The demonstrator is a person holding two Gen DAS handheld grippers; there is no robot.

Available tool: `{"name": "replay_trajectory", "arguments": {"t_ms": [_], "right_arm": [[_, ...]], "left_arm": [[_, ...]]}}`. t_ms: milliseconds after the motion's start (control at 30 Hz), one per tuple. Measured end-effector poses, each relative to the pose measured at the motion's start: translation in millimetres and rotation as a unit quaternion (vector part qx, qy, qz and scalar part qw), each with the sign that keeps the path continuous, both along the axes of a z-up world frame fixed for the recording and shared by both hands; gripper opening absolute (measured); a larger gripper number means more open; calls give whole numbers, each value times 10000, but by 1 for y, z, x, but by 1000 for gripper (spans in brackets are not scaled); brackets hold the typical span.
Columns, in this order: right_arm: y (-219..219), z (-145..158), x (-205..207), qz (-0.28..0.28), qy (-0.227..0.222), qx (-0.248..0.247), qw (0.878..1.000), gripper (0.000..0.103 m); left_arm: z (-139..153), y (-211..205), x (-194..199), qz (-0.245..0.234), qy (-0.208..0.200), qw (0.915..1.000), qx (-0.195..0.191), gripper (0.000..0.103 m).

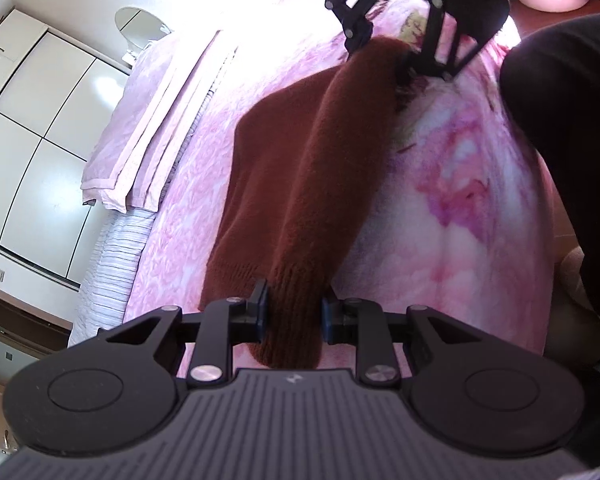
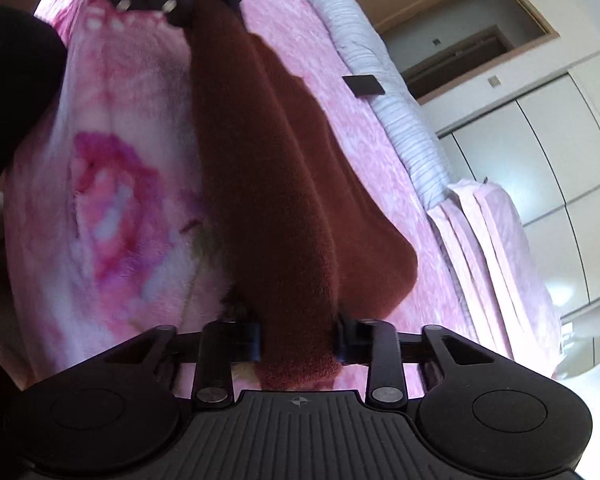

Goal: Fold clothes
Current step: 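Grasp the folded cardigan's edge with the left gripper and lift it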

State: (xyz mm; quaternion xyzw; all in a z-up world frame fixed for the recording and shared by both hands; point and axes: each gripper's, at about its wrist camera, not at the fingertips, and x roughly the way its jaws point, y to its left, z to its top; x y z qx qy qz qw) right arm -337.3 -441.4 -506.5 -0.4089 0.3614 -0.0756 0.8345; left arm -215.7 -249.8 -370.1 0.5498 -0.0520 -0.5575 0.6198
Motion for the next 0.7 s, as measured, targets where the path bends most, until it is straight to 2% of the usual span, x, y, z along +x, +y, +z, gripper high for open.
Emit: {"name": "replay_trajectory", "arguments": {"t_ms": [133, 200, 267, 400, 467, 567, 700], "right_arm": [[24, 22, -21, -67, -88, 344, 9993, 30], [37, 12, -29, 28, 36, 390, 9992, 30], [42, 2, -31, 41, 37, 326, 9995, 32], [45, -3, -29, 2, -51, 214, 9998, 36], [46, -3, -27, 23, -39, 110, 9999, 41], [44, -10, -30, 102, -8, -138, 9999, 42], [43, -11, -30, 115, -14, -175, 9998, 43]], "left_arm": [[-2, 19, -9, 103, 187, 9998, 1, 21], [-11, 25, -12, 140, 215, 9996, 92, 22], [-19, 28, -16, 154, 172, 9996, 129, 22], [-18, 26, -19, 177, 104, 9997, 132, 23], [-19, 27, -21, 158, 35, 9997, 157, 26], [-22, 28, -25, 143, -64, 9996, 223, 30], [-25, 30, -30, 112, -257, 9993, 230, 33]]}}
